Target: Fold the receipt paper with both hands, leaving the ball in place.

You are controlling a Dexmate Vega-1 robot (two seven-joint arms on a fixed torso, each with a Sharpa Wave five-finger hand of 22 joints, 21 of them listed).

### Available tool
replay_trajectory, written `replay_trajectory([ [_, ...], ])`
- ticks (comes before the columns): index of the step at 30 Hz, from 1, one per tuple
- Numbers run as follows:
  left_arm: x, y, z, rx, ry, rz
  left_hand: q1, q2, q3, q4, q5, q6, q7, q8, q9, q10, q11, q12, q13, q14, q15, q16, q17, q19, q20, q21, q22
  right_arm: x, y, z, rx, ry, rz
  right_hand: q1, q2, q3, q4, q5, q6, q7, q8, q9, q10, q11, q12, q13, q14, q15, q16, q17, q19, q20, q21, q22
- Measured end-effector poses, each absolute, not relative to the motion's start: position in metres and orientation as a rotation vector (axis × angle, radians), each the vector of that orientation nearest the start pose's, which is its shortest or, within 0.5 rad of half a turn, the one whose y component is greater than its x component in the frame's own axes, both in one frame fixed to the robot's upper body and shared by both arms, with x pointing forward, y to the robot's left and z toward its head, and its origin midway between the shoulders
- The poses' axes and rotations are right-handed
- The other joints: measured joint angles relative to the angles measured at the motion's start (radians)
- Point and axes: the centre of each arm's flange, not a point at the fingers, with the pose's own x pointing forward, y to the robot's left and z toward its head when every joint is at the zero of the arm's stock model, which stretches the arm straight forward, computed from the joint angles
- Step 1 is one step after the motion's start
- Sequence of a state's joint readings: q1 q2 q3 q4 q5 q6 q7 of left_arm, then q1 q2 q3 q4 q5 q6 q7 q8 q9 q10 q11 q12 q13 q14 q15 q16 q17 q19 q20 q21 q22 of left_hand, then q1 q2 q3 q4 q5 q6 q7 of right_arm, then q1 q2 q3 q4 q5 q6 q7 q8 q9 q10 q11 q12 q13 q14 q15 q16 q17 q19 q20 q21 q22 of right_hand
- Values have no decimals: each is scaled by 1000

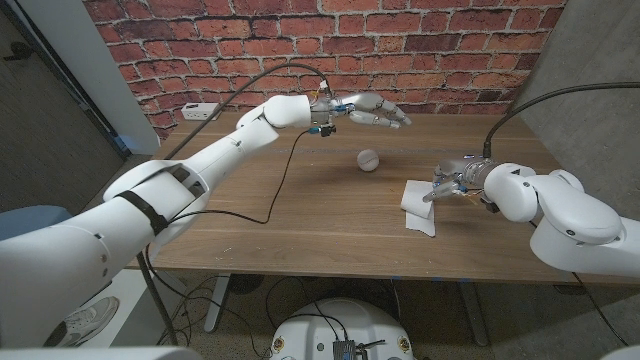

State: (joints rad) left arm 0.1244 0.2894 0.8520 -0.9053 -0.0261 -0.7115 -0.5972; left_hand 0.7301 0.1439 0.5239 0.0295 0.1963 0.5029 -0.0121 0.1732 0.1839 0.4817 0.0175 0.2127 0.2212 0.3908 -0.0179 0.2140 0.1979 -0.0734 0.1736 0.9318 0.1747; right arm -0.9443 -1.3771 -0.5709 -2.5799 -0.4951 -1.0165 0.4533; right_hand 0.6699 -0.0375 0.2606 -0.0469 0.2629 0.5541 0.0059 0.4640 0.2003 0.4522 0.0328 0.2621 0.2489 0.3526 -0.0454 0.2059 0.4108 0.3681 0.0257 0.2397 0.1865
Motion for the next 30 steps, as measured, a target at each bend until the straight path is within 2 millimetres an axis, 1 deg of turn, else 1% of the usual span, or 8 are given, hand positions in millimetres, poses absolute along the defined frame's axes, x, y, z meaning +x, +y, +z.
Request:
replay_trajectory([
  [3, 615, 25, 150, 1175, -998, -990, 0, 0, 9, -9, 4, 0, 0, 1, 0, 0, 0, 0, 0, 0, 0, 0, -1, 11, -12, 0, 0, 441, -267, 8, -1650, -53, -1, 10, 39, 9, 8, 9, 7, 7, -9, -2, 6, 6, 4, 0, 3, 3, 4, 0, 11, 10, 0, 0],
  [6, 618, 20, 148, 1209, -977, -999, 0, 0, 27, -35, 5, 20, 19, 13, 0, 15, -4, 10, 0, 8, -8, 0, -9, 33, -55, 0, 1, 441, -270, 8, -1639, -62, -21, 27, 82, 28, 5, 15, -5, 10, -27, -5, 9, 9, 4, -1, 10, 3, 5, -1, 16, 5, 0, 0],
  [11, 623, 10, 138, 1332, -925, -997, 79, 49, 138, -154, 48, 90, 34, 23, 0, 55, -26, 18, -8, 33, -25, 0, -21, 79, -108, 5, 5, 439, -275, 9, -1622, -83, -58, 48, 124, 46, 1, 23, -13, 5, -42, -10, 9, 9, 4, -3, 10, 3, 5, -3, 20, 1, 0, 0],
  [13, 623, 6, 136, 1380, -911, -993, 94, 51, 153, -173, 52, 101, 29, 23, 0, 63, -34, 18, -8, 33, -25, -8, -21, 78, -122, 5, 5, 439, -276, 10, -1615, -95, -72, 43, 141, 51, 6, 23, -17, 1, -44, -10, 9, 9, 4, -3, 10, 3, 9, -2, 22, -1, 0, 0],
  [16, 624, -1, 131, 1446, -893, -991, 95, 52, 150, -170, 52, 101, 29, 23, 0, 65, -36, 18, -8, 33, -25, -8, -15, 74, -121, 5, 5, 439, -279, 10, -1605, -108, -95, 35, 165, 55, 11, 20, -27, -1, -57, -10, 9, 9, 4, -3, 10, 3, 9, 0, 27, -6, 0, 0],
  [21, 623, -11, 121, 1527, -873, -1006, 50, 20, 115, -146, 34, 84, 13, 11, 0, 56, -36, 14, -12, 28, -25, -8, -11, 66, -113, 5, 5, 440, -285, 12, -1599, -133, -176, 17, 191, 62, 29, -5, -111, -14, -117, -14, -50, 8, -14, -11, 3, 4, 2, -5, 32, -1, 0, 0],
  [25, 620, -21, 115, 1543, -872, -1029, 44, 17, 106, -150, 31, 59, 12, 8, 0, 35, -32, 4, -12, 10, -26, -8, -12, 70, -124, 5, 5, 438, -289, 20, -1610, -172, -261, 9, 199, 66, 33, -19, -166, -26, -157, -15, -96, 4, -30, -16, -16, 6, -1, -12, 38, 5, 0, 0],
  [30, 622, -32, 106, 1555, -855, -1052, 88, 69, 157, -174, 31, 22, 12, 4, 0, 10, -47, -2, -12, -5, -27, -8, -13, 74, -135, 5, 5, 442, -290, 13, -1605, -190, -299, 9, 198, 66, 33, -23, -191, -32, -174, -14, -109, -1, -38, -17, -21, 4, -7, -17, 38, 5, 0, 0],
])
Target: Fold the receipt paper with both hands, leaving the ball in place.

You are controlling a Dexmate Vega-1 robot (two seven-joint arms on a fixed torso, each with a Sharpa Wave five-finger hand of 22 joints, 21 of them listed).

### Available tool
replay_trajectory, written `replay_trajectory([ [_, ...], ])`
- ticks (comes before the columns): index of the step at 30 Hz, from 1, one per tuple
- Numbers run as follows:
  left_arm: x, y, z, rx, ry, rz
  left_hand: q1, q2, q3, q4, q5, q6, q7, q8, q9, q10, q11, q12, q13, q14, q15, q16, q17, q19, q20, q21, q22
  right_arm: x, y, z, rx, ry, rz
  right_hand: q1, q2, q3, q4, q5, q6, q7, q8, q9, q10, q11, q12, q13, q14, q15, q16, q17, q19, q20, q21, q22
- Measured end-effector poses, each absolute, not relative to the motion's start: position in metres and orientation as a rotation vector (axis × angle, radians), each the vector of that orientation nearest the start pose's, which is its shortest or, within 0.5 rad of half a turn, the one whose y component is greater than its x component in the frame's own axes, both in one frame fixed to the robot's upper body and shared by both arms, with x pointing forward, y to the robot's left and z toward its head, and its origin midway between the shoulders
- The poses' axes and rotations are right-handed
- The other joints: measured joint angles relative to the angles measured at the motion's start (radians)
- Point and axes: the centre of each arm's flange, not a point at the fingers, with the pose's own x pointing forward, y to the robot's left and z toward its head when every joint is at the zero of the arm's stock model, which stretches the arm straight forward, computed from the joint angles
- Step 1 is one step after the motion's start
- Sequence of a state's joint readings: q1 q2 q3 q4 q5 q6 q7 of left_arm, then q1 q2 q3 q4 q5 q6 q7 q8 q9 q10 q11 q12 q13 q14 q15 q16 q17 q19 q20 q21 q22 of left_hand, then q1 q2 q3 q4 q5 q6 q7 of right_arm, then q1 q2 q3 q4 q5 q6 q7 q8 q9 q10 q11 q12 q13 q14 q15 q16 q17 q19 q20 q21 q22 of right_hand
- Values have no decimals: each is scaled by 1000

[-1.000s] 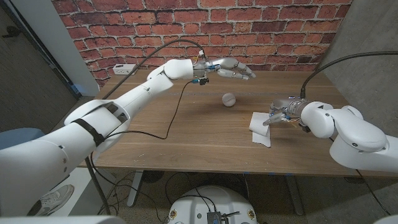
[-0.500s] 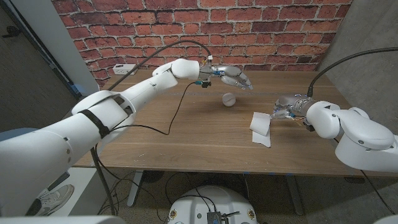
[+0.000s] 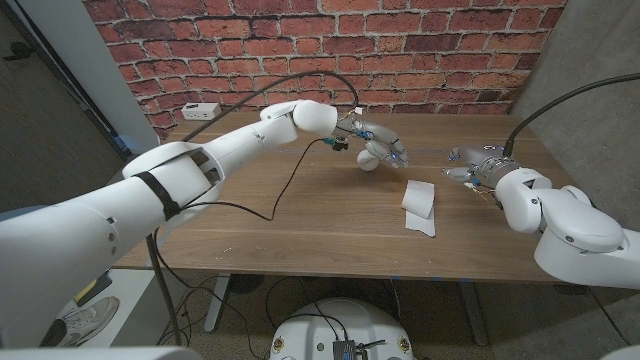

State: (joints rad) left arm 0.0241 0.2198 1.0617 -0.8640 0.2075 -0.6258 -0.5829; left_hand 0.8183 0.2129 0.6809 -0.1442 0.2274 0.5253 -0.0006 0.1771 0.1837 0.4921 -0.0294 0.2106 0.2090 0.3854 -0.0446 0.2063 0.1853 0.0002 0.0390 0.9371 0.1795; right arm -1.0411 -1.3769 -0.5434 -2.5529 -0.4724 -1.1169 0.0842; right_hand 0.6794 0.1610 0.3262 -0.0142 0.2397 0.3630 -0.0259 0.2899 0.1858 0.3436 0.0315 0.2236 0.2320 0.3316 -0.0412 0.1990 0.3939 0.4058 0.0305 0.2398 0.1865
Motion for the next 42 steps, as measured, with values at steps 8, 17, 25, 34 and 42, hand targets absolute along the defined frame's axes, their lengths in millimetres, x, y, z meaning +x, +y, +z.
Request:
replay_trajectory([
  [8, 617, -47, 80, 1659, -834, -1137, 149, 6, 115, -8, -6, -6, -38, 5, 5, 22, -50, 5, -5, 27, 0, 18, 8, -11, -14, 24, 9, 446, -290, 13, -1588, -236, -333, 0, 0, 4, 4, -8, -1, 1, -9, 0, -12, -1, -6, -3, -11, 0, 0, -5, 0, 0, 0, 0],
  [17, 610, -74, 67, 1641, -793, -1260, 43, -37, 15, 92, -47, -80, 3, 1, 5, -5, 2, 1, -5, 10, 0, 14, 10, 5, -30, 44, 2, 449, -290, 13, -1560, -271, -339, 0, 0, 8, 2, -8, -1, 1, -9, 0, -12, -1, -6, -5, -10, 0, 0, -5, 6, -6, 0, 0],
  [25, 616, -73, 51, 1604, -740, -1310, 95, 2, 74, 35, -23, -86, 8, 16, 3, -10, 6, 8, -9, 2, 2, 13, 1, 19, -13, 59, 0, 452, -288, 13, -1541, -291, -319, -4, 4, 11, -1, -15, 0, 1, -13, 0, -12, -1, -6, -4, -10, 0, 0, -9, 5, -6, 0, 0],
  [34, 653, -27, 7, 1710, -609, -1178, 155, -3, 95, 14, -31, -18, -7, 15, 5, -25, -7, 0, -9, -28, -2, 2, 1, 22, -37, 94, 6, 451, -285, 13, -1522, -320, -300, 1, 9, 11, -1, -15, 7, 1, -13, 0, -12, -1, -6, -4, -10, 0, 0, -9, 5, -6, 0, 0],
  [42, 654, -22, 1, 1873, -604, -1090, 233, 6, 105, 18, -31, -140, -46, 0, 5, -157, -40, -29, -69, -184, 5, -20, 0, -89, -59, 102, 10, 449, -284, 12, -1511, -348, -285, 28, 34, 46, -23, -22, 31, -5, -21, 3, -3, -2, -6, -9, -10, 0, 3, -12, 5, -6, 0, 0],
])
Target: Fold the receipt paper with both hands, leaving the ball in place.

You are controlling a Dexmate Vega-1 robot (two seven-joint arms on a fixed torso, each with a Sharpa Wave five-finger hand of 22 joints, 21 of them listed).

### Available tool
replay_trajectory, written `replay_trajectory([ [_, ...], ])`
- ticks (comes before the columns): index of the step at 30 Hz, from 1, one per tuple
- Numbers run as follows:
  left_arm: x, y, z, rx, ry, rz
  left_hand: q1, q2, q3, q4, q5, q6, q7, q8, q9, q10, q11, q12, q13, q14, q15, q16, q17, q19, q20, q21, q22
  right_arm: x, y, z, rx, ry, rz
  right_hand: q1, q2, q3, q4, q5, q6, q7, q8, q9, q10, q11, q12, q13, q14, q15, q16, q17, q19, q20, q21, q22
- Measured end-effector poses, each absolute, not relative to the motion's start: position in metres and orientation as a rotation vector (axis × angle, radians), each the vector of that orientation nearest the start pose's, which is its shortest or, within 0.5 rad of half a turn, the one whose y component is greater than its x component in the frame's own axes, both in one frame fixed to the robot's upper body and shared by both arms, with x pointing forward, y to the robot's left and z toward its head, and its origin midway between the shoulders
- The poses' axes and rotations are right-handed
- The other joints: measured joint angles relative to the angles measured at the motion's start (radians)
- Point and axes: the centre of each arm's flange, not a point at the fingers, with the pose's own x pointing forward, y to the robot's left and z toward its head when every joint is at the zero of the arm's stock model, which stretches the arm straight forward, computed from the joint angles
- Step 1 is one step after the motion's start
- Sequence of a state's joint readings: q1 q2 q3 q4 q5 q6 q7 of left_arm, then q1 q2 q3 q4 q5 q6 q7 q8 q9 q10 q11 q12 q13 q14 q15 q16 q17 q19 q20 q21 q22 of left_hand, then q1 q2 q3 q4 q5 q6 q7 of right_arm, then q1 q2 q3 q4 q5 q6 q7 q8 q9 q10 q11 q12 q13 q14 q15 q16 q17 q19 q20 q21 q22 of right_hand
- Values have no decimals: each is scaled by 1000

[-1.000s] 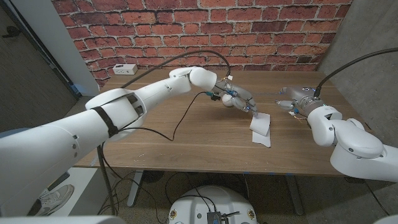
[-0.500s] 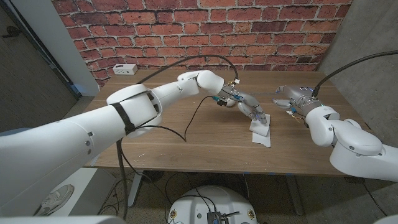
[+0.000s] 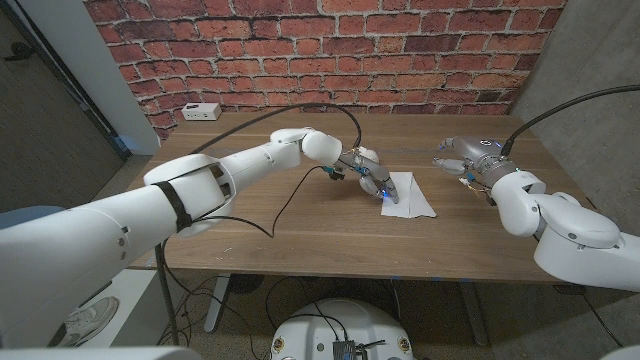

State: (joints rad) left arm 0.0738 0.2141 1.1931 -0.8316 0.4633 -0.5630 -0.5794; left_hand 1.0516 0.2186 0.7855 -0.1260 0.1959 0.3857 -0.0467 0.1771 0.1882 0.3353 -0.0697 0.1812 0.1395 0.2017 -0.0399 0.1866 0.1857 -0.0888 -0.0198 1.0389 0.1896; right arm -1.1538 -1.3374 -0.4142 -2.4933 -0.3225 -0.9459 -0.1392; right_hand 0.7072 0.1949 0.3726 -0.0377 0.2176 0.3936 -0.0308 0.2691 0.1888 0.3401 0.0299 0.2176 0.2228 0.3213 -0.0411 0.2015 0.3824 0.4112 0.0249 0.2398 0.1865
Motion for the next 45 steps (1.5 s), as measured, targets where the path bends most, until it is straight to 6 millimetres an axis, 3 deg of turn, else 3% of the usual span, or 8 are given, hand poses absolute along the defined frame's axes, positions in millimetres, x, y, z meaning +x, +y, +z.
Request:
replay_trajectory([
  [5, 646, -36, -5, 1999, -666, -1009, 23, -2, 9, 7, 0, -48, -15, -17, -11, -31, -11, 0, -104, -25, 1, -1, 11, -30, 19, 4, -5, 449, -280, 10, -1512, -388, -260, 174, 24, 174, -34, -13, 84, -48, -11, 4, 62, -67, 6, -5, 1, 0, 41, 22, 5, -38, 4, 2],
  [15, 621, -64, -16, 2062, -868, -954, 61, -15, 10, 9, 0, -40, 15, 17, -10, -69, -7, 20, 61, -54, 4, 7, 5, -42, 22, 36, -2, 454, -269, -2, -1526, -511, -186, 298, 30, 289, -23, -22, 123, -81, -32, 5, 76, -120, 9, -5, 9, -2, 62, 53, -9, -70, 12, 11],
  [18, 617, -71, -17, 2066, -910, -958, 71, -17, -9, -3, 0, 24, 18, 31, -10, -71, -9, 25, 60, -54, 4, 9, 1, -42, 22, 45, -4, 455, -261, -2, -1550, -570, -165, 311, 15, 288, -17, -31, 119, -87, -47, 5, 65, -130, 3, -4, -16, 1, 62, 60, -7, -67, 23, 12],
  [21, 612, -77, -15, 2066, -964, -959, 71, -17, -22, -7, 0, 72, 53, 35, -10, -60, -16, 28, 56, -42, 1, 17, 0, -36, 28, 53, -8, 463, -257, -4, -1566, -587, -153, 211, -21, 198, 45, -44, 105, -73, -59, 9, 75, -91, -3, -4, -17, 0, 69, 60, 10, -44, 27, 9],
  [23, 610, -80, -14, 2066, -982, -962, 71, -17, -34, -8, 0, 82, 48, 33, -10, -46, -16, 32, 56, -32, 4, 24, 0, -31, 33, 61, -8, 469, -256, -6, -1582, -568, -140, 176, -9, 184, 66, -43, 112, -66, -60, 9, 87, -79, -2, -4, 8, 0, 69, 55, 10, -39, 27, 9],
  [28, 606, -84, -14, 2055, -1001, -983, 71, -17, -44, -10, 0, 64, 31, 19, -3, -24, -19, 42, 56, -8, 2, 32, 0, -22, 32, 68, -8, 487, -253, -12, -1629, -523, -126, 291, 29, 331, 22, -21, 93, -84, -78, 6, 70, -104, -11, -4, -2, 0, 61, 46, -18, -66, 34, 13],
  [33, 605, -87, -14, 2033, -990, -1016, 71, -17, -63, -12, -4, 86, 49, 18, -3, -19, -15, 42, 56, 7, -1, 32, 0, -9, 22, 76, -13, 505, -251, -18, -1687, -469, -120, 371, 32, 406, 1, -13, 81, -96, -81, 9, 62, -120, -14, -4, -25, 0, 50, 44, -47, -67, 43, 24],
  [45, 607, -90, -17, 2002, -913, -1098, 54, -27, -98, -1, -4, 54, 65, 3, -4, -29, -5, 35, 55, 20, -1, 39, 0, 23, 15, 91, -13, 535, -248, -23, -1777, -376, -137, 446, 26, 444, 8, -13, 124, -91, -68, 9, 144, -103, 18, -2, 51, 0, 87, 67, -39, -68, 86, 39],
])
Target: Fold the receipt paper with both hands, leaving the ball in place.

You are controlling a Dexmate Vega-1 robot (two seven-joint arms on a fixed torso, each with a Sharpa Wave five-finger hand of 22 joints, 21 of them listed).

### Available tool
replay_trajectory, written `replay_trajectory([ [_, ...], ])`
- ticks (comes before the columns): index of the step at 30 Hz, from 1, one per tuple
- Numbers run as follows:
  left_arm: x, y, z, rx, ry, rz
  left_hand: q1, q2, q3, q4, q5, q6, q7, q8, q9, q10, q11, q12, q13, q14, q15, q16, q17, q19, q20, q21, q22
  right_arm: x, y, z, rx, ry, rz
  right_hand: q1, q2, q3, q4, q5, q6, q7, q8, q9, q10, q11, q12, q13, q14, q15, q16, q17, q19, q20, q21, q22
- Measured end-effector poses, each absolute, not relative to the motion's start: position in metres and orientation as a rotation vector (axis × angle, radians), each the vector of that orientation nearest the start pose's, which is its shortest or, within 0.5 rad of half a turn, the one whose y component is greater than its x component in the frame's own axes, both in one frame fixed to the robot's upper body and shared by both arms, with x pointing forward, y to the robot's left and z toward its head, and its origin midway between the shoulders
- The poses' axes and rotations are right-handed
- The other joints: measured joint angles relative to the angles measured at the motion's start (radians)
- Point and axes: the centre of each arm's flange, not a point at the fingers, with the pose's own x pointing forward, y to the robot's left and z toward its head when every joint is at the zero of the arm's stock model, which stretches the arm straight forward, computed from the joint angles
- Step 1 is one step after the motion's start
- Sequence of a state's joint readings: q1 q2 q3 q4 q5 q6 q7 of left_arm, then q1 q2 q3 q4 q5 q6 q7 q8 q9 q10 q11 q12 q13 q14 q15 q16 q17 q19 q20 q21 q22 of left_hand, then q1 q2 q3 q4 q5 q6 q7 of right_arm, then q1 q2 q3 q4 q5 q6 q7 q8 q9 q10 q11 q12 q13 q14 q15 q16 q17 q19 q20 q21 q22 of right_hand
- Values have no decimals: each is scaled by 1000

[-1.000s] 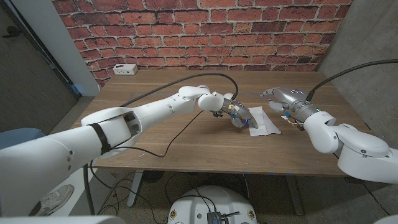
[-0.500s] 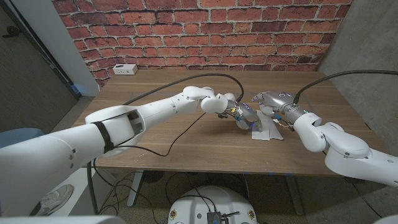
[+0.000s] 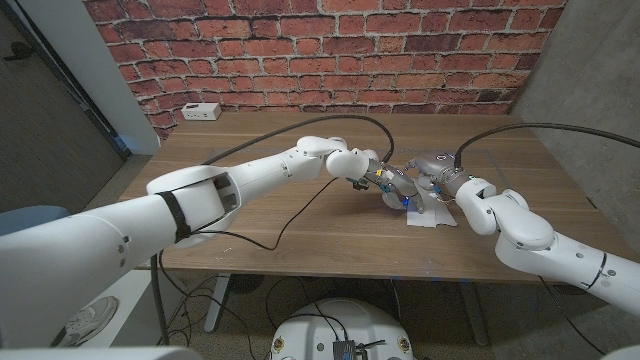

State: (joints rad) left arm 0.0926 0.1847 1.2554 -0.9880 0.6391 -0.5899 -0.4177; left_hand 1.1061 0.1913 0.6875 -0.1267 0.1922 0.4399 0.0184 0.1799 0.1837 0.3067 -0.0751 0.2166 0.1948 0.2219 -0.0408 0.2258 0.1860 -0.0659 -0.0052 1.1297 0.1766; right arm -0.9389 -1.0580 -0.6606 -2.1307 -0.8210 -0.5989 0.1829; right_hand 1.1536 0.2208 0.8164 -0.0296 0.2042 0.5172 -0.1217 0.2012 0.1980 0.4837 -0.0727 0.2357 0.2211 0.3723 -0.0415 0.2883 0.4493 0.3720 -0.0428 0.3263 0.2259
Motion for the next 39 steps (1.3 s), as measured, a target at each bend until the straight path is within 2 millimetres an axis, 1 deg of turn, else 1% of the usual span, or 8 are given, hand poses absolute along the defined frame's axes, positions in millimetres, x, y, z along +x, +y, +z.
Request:
replay_trajectory([
  [6, 608, -91, -19, 1992, -889, -1117, -2, 2, -4, 4, 0, -3, 0, -6, 0, -2, 2, 0, -1, 0, 0, 0, 0, 0, 0, 0, -5, 544, -251, -24, -1807, -340, -154, 31, 1, 12, 12, -6, 70, 3, 18, 0, 62, 12, 23, 5, 66, -5, 34, 23, 21, 0, 40, 9],
  [20, 608, -95, -22, 1991, -872, -1135, -9, 9, -8, 0, 0, -16, -2, -12, 0, -16, -2, -6, -2, 0, 0, 0, 3, 0, 0, 0, -5, 557, -259, -33, -1849, -221, -134, 88, -6, 19, 12, -6, 148, 11, 23, 0, 129, 21, 49, 14, 131, -7, 50, 40, 46, 0, 109, 29],
  [23, 608, -96, -22, 1990, -868, -1138, -9, 9, -12, 5, 0, -25, 0, -13, 0, -18, 0, -6, -2, 0, 0, 0, 3, -4, 4, 0, -5, 558, -261, -35, -1848, -215, -131, 105, -10, 16, -4, -6, 36, 1, -15, 0, 11, 0, -3, 12, 39, -4, -12, 27, 6, -1, 147, 41],
  [26, 608, -96, -23, 1990, -864, -1141, -9, 9, -12, 5, 0, -25, 0, -10, 0, -18, 0, -6, -2, 0, 0, 0, 3, -4, 4, 0, -4, 558, -261, -37, -1834, -240, -128, 105, -10, 2, -16, -6, -98, -12, -28, -1, -107, -20, -44, 7, -30, -1, -51, 19, -32, 2, 178, 38],
  [31, 609, -96, -23, 1990, -856, -1142, -9, 8, -12, 5, 0, -46, -15, -6, 0, -22, 3, -8, -3, -1, 0, -1, 2, -4, 15, 0, -4, 556, -270, -39, -1774, -296, -151, 96, -19, -13, -15, -12, -263, -19, -36, -3, -230, -35, -55, 2, -41, 0, -52, 22, -35, 2, 212, 14],
  [34, 609, -96, -24, 1991, -852, -1143, -17, 7, -13, 5, 0, -59, -23, -3, 0, -23, 1, -10, -3, -1, 0, -2, 2, 0, 19, 0, -4, 553, -276, -36, -1723, -345, -179, 84, -31, -20, -22, -12, -292, -13, -24, -3, -253, -31, -49, 2, -20, -1, -52, 19, -15, 5, 236, 2],
  [36, 609, -96, -24, 1991, -852, -1143, -18, 8, -16, 9, 0, -64, -18, -6, 0, -27, 5, -12, -2, -1, -1, -2, 2, 1, 20, 0, -4, 551, -275, -32, -1701, -388, -203, 74, -39, -28, -31, -16, -207, -2, 11, -3, -177, -11, -16, 2, 49, -2, -38, 9, 24, 1, 276, -8],
  [39, 609, -95, -24, 1990, -848, -1145, -18, 8, -20, 5, 0, -70, -6, -7, -1, -25, 19, -12, -2, -1, -1, -2, 2, 1, 20, 1, -4, 547, -284, -29, -1671, -411, -251, 41, -28, -22, -42, -16, 7, 28, 67, -2, 2, 34, 45, 2, 192, -8, -1, 0, 91, -3, 357, -19],
])
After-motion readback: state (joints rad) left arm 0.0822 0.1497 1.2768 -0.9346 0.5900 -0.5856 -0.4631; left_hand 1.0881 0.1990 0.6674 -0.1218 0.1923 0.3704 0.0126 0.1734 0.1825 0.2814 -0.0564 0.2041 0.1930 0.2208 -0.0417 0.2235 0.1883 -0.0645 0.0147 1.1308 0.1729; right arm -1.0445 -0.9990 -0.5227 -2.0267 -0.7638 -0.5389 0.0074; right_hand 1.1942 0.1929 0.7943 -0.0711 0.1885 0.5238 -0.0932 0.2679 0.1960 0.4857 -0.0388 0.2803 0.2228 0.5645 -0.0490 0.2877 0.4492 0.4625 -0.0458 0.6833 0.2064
